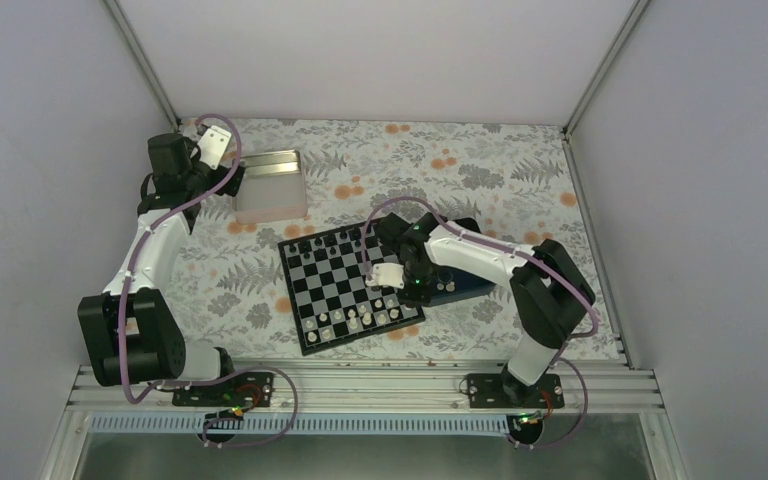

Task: Set up the chess pieces on the board
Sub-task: Place the chess piece on the chessboard, then pick up the chess piece from the storage box.

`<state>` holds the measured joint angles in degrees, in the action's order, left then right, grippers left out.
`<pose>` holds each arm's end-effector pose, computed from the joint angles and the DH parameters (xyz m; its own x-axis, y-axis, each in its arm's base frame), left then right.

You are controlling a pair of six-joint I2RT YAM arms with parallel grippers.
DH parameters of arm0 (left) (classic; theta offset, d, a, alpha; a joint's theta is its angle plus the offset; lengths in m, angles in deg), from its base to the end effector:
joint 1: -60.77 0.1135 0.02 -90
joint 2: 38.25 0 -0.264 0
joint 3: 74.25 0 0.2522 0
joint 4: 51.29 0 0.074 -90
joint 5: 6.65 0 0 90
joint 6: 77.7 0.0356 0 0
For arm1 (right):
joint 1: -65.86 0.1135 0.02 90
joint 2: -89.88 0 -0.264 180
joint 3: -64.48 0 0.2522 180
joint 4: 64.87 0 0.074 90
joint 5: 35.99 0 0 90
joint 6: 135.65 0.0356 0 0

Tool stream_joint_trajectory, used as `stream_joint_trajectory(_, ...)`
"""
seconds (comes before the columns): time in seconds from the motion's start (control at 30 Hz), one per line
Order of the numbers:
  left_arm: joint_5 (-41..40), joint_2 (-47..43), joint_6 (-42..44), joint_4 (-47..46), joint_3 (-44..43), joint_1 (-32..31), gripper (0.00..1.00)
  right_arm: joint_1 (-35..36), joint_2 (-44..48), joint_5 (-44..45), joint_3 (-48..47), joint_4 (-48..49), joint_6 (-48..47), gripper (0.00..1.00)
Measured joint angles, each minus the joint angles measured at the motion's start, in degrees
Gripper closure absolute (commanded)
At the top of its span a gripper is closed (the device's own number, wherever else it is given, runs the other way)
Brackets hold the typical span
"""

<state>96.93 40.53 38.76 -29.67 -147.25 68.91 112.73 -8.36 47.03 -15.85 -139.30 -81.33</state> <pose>0.3140 0.0365 0.2971 -0.3772 0.3836 -0.8430 0.2645 0.9169 0.2988 0.1974 0.2170 0.1880 -0.1343 -0.9902 -0.0377 -0.9841 0.1288 0.1224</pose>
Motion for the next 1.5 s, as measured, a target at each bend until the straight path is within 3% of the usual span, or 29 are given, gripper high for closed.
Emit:
stream_joint_trajectory(0.73, 0.0, 0.0, 0.02, -0.02, 0.0, 0.0, 0.0, 0.33, -0.85, -1.07, 0.63, 0.81, 0.09, 0.85)
stream_joint_trajectory(1.07, 0.0, 0.0, 0.02, -0.02, 0.0, 0.0, 0.0, 0.37, -1.36, -0.66, 0.87, 0.85, 0.5, 0.65)
stream_joint_trajectory(1.2, 0.0, 0.0, 0.02, -0.02, 0.0, 0.0, 0.0, 0.28, -0.92, -0.44, 0.85, 0.61, 0.44, 0.63)
stream_joint_trajectory(1.33, -0.02, 0.0, 0.02, -0.02, 0.0, 0.0, 0.0, -1.84, 2.97, -0.44, 0.33, -0.74, -0.15, 0.61)
stream_joint_trajectory(1.5, -0.02, 0.0, 0.02, -0.02, 0.0, 0.0, 0.0, -10.36, 9.66, 1.25, -2.89, -1.55, -1.95, 0.57)
